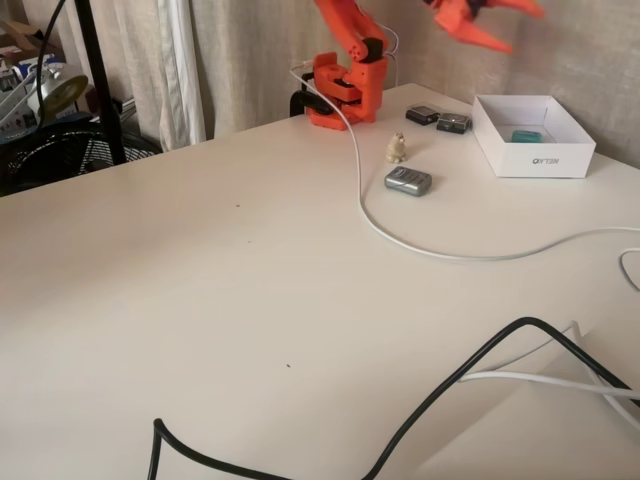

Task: Grasp the green cube and put it in the bin.

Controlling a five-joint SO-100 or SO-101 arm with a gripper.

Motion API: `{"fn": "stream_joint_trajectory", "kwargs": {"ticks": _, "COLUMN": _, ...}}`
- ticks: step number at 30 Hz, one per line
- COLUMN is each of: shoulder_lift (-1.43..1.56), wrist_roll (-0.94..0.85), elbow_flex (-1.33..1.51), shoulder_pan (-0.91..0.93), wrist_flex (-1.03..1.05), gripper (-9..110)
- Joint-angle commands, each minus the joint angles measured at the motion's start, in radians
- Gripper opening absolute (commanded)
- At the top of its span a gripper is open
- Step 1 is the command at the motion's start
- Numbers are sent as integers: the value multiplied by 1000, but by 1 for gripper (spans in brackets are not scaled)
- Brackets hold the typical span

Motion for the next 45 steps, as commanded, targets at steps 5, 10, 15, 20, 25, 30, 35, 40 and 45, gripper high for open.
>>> {"fn": "stream_joint_trajectory", "kwargs": {"ticks": 5, "shoulder_lift": 399, "wrist_roll": 78, "elbow_flex": 250, "shoulder_pan": 20, "wrist_flex": 336, "gripper": 22}}
{"fn": "stream_joint_trajectory", "kwargs": {"ticks": 10, "shoulder_lift": 506, "wrist_roll": 118, "elbow_flex": 296, "shoulder_pan": 31, "wrist_flex": 543, "gripper": 22}}
{"fn": "stream_joint_trajectory", "kwargs": {"ticks": 15, "shoulder_lift": 581, "wrist_roll": 123, "elbow_flex": 356, "shoulder_pan": 77, "wrist_flex": 588, "gripper": 22}}
{"fn": "stream_joint_trajectory", "kwargs": {"ticks": 20, "shoulder_lift": 637, "wrist_roll": 118, "elbow_flex": 417, "shoulder_pan": 100, "wrist_flex": 611, "gripper": 20}}
{"fn": "stream_joint_trajectory", "kwargs": {"ticks": 25, "shoulder_lift": 640, "wrist_roll": 118, "elbow_flex": 460, "shoulder_pan": 104, "wrist_flex": 607, "gripper": 13}}
{"fn": "stream_joint_trajectory", "kwargs": {"ticks": 30, "shoulder_lift": 640, "wrist_roll": 117, "elbow_flex": 465, "shoulder_pan": 103, "wrist_flex": 604, "gripper": 3}}
{"fn": "stream_joint_trajectory", "kwargs": {"ticks": 35, "shoulder_lift": 640, "wrist_roll": 112, "elbow_flex": 465, "shoulder_pan": 97, "wrist_flex": 604, "gripper": -8}}
{"fn": "stream_joint_trajectory", "kwargs": {"ticks": 40, "shoulder_lift": 640, "wrist_roll": 110, "elbow_flex": 465, "shoulder_pan": 98, "wrist_flex": 604, "gripper": -8}}
{"fn": "stream_joint_trajectory", "kwargs": {"ticks": 45, "shoulder_lift": 640, "wrist_roll": 110, "elbow_flex": 465, "shoulder_pan": 100, "wrist_flex": 604, "gripper": -8}}
